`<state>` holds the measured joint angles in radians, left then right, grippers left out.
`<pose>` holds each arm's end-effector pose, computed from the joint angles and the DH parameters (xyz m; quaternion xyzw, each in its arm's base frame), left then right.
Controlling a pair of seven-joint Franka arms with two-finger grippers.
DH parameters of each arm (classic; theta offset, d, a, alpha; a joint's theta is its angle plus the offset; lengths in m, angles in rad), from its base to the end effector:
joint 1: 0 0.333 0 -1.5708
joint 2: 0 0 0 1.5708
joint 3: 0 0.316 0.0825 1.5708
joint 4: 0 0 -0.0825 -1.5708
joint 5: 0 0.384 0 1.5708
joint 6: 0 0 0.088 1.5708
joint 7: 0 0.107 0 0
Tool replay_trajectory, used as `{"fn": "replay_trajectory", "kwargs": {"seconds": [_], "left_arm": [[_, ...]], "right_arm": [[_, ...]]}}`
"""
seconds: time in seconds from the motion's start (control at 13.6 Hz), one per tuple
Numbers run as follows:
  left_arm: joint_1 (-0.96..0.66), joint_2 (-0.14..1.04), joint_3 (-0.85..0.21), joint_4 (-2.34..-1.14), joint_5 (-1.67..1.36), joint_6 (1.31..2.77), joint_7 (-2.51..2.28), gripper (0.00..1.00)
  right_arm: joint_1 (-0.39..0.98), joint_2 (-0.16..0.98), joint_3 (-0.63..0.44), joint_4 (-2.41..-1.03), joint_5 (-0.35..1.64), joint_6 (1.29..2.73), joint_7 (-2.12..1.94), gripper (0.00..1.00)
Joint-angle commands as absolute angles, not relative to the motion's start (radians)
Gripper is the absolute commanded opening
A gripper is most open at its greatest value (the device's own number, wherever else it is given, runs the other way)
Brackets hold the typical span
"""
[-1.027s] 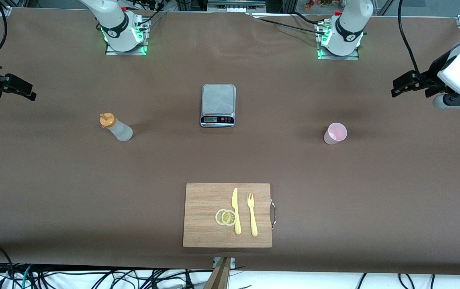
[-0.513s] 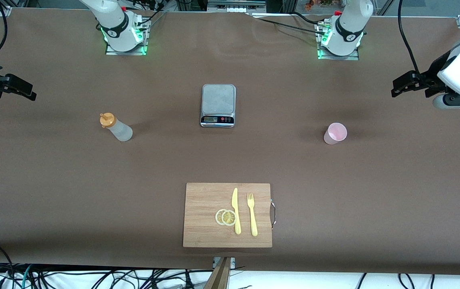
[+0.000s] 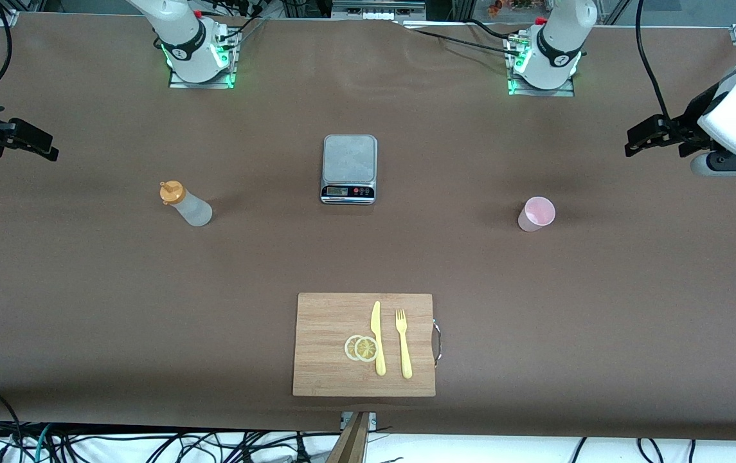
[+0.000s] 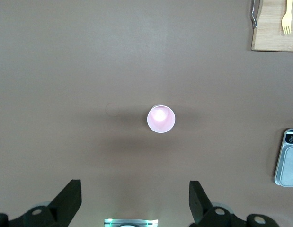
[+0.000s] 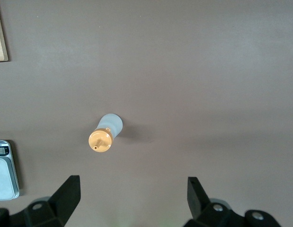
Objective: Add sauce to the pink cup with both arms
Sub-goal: 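Lower the left gripper onto the pink cup and grasp it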
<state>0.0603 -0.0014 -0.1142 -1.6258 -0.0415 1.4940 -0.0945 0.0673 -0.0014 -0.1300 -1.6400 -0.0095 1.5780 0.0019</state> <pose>0.5422 -0.0340 0.5935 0.9975 0.0200 -0.0665 0.0158 0.5510 -0.0356 0.5933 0.9990 -0.0321 -0.0304 0.0037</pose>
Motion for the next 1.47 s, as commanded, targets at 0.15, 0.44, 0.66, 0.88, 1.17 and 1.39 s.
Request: {"fn": "replay_trajectory", "kwargs": {"seconds": [0.15,0.44,0.66,0.88,1.17,1.39], "left_arm": [[0.054,0.029,-0.115,-1.632,-0.035,1.486,-0.080,1.00],[0.049,0.155,-0.115,-1.693,-0.023,1.578,-0.077,1.00],[0.044,0.163,-0.115,-1.825,-0.020,1.748,-0.077,1.00],[0.043,0.198,-0.115,-1.948,-0.020,1.935,-0.074,1.00],[0.017,0.206,-0.114,-2.103,0.021,2.136,-0.034,0.99],[0.017,0.201,-0.112,-2.204,0.026,2.245,-0.031,0.99]], "right_arm": [[0.066,-0.018,-0.124,-1.654,-0.015,1.571,0.009,1.00],[0.066,-0.018,-0.124,-1.654,-0.015,1.571,0.008,1.00],[0.066,-0.018,-0.124,-1.654,-0.015,1.571,0.008,1.00],[0.066,-0.018,-0.124,-1.654,-0.015,1.571,0.003,1.00],[0.066,-0.020,-0.124,-1.654,-0.015,1.569,0.002,1.00],[0.066,-0.018,-0.126,-1.654,-0.015,1.571,-0.002,1.00]]}}
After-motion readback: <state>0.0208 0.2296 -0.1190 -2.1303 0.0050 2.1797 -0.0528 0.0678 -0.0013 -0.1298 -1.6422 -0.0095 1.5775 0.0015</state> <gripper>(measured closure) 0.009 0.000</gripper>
